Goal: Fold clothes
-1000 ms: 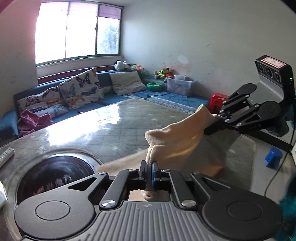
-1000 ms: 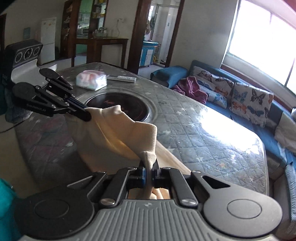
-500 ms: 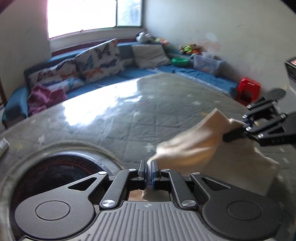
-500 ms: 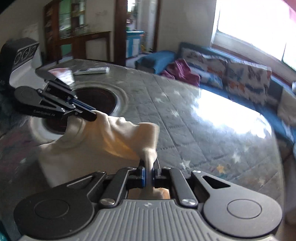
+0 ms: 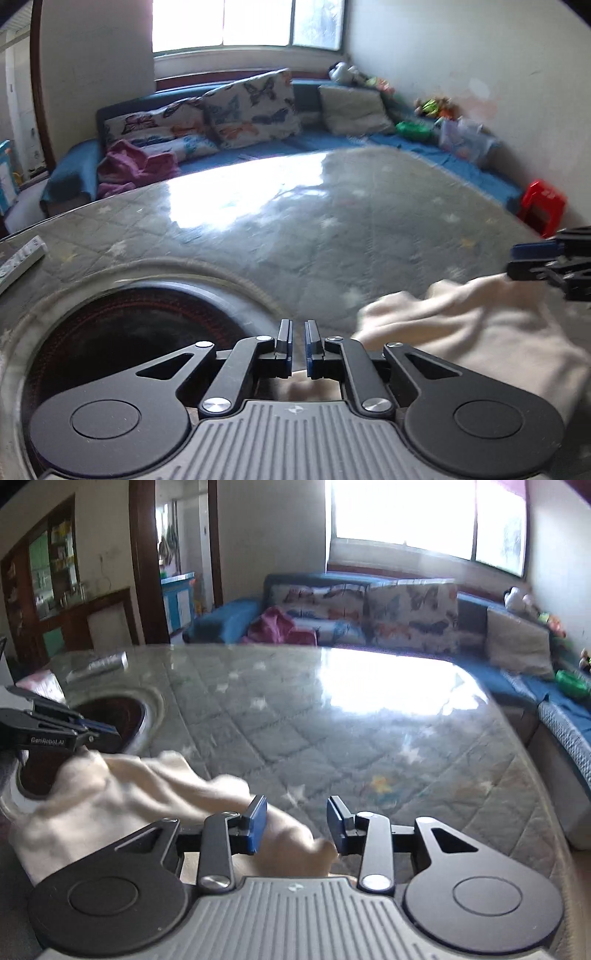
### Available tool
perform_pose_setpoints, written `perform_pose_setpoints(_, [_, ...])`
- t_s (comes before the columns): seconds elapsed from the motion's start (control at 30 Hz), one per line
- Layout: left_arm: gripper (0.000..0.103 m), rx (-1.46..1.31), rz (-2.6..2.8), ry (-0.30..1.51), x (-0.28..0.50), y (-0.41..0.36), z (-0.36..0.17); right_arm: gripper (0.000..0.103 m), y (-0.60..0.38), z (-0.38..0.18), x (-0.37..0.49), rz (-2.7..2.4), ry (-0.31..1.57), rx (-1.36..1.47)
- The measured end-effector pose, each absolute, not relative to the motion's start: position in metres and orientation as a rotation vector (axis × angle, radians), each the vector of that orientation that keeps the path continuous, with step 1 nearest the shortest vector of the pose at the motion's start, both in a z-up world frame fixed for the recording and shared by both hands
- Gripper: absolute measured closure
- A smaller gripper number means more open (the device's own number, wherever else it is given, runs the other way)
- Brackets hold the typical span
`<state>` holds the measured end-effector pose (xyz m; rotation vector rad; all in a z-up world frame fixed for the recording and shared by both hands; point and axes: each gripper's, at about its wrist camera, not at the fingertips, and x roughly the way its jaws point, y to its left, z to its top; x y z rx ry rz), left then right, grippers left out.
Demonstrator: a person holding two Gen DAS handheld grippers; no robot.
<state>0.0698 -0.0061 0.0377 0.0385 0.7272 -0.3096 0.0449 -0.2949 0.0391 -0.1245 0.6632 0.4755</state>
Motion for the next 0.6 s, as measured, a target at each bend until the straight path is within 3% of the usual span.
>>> perform_pose_setpoints(0.23, [0.094, -0.04, -0.445, 0.764, 0.07, -0.041, 0.039, 0.078, -0.263, 0.035, 0.057, 0.58, 0.712, -0.096])
perform_pose_setpoints(0.6, [0.094, -0.074, -0.408, 0.792, 0.091, -0.054, 0.019, 0.079, -0.24, 0.011, 0.06, 0.57, 0.718, -0.117])
